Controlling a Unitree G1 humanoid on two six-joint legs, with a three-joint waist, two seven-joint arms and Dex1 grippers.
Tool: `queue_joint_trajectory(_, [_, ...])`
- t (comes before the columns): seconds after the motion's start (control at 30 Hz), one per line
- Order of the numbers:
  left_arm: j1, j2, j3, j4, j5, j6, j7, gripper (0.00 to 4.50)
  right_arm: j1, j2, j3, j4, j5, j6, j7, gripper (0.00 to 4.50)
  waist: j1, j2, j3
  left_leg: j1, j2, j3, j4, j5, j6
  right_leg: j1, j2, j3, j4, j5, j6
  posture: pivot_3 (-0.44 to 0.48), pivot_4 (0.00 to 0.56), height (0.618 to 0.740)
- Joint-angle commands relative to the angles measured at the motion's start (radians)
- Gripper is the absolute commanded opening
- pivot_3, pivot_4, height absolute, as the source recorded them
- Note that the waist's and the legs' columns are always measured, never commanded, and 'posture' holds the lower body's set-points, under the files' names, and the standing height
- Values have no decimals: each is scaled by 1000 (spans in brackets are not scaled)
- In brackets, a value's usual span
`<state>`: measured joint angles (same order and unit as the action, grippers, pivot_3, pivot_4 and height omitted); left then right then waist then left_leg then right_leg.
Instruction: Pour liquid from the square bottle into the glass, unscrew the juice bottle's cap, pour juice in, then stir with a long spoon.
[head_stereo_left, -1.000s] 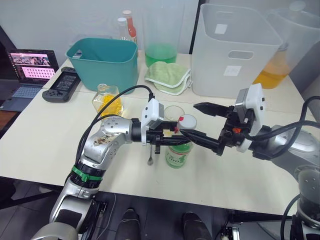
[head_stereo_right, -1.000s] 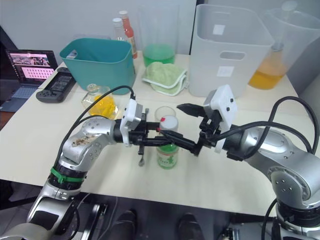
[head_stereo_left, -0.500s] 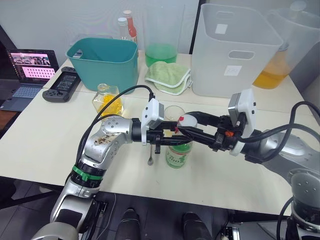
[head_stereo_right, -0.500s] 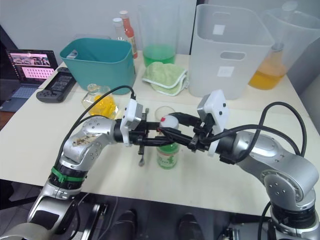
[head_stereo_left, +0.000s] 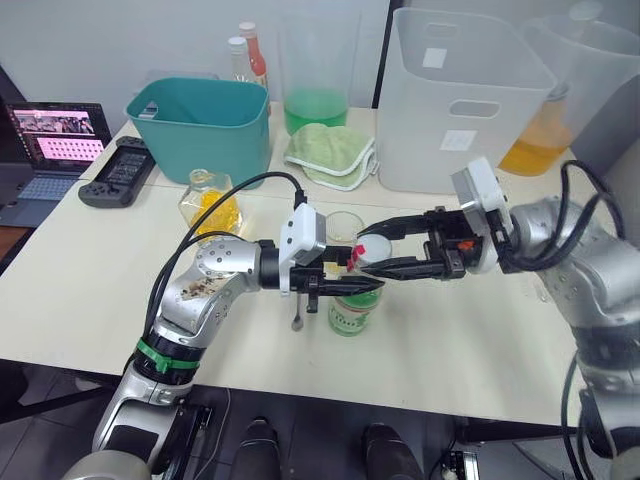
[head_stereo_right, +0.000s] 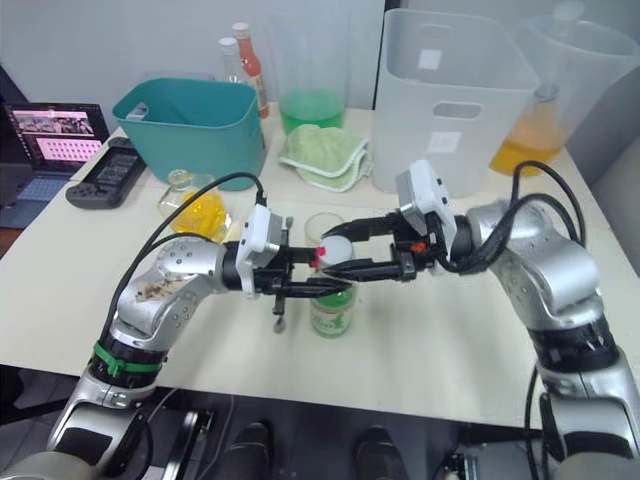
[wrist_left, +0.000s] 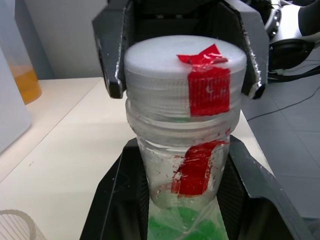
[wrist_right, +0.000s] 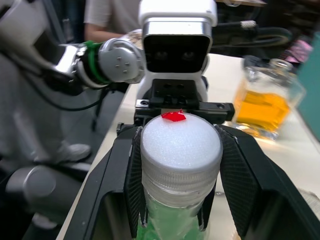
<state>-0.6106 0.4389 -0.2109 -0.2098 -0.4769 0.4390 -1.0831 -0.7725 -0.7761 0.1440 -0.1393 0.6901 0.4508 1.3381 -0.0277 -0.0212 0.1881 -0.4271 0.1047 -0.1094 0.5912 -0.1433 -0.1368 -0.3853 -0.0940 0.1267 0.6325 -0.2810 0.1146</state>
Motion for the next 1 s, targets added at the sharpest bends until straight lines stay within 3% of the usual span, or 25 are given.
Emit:
queue_joint_trajectory(0.03, [22, 22, 18, -16, 4, 28, 26, 1346, -40, 8, 55, 82, -78, -56, 133, 1681, -1, 0, 0, 0, 0, 0, 0, 0, 0, 0, 0, 0, 0, 0, 0, 0, 150, 734])
queue_joint_trajectory(0.33, [16, 19, 9, -17, 4, 34, 33, 1346, -136, 23, -9, 97, 2, 45, 205, 1681, 0, 0, 0, 0, 0, 0, 0, 0, 0, 0, 0, 0, 1, 0, 0, 0, 150, 734])
queue_joint_trajectory(0.67, [8, 17, -4, 2, 5, 23, 19, 1346, -119, 27, -93, 23, 93, 184, 165, 1595, 4, 0, 0, -1, 0, 0, 0, 0, 0, -1, 0, 0, 1, 0, 0, 0, 150, 734])
queue_joint_trajectory(0.93, [6, 18, -11, 3, 7, 18, 15, 1346, -71, 15, -213, -36, 143, 242, 31, 1595, 8, 0, 0, -2, 0, 0, 0, 0, 0, -2, 0, 0, 0, 0, 0, 0, 150, 734])
queue_joint_trajectory(1.0, [9, 24, -7, -1, 5, 19, 13, 1346, -28, -15, -301, -22, 125, 242, -55, 1594, 9, 0, 0, -2, 0, 0, 0, 0, 0, -2, 0, 0, 0, 0, 0, 0, 150, 734])
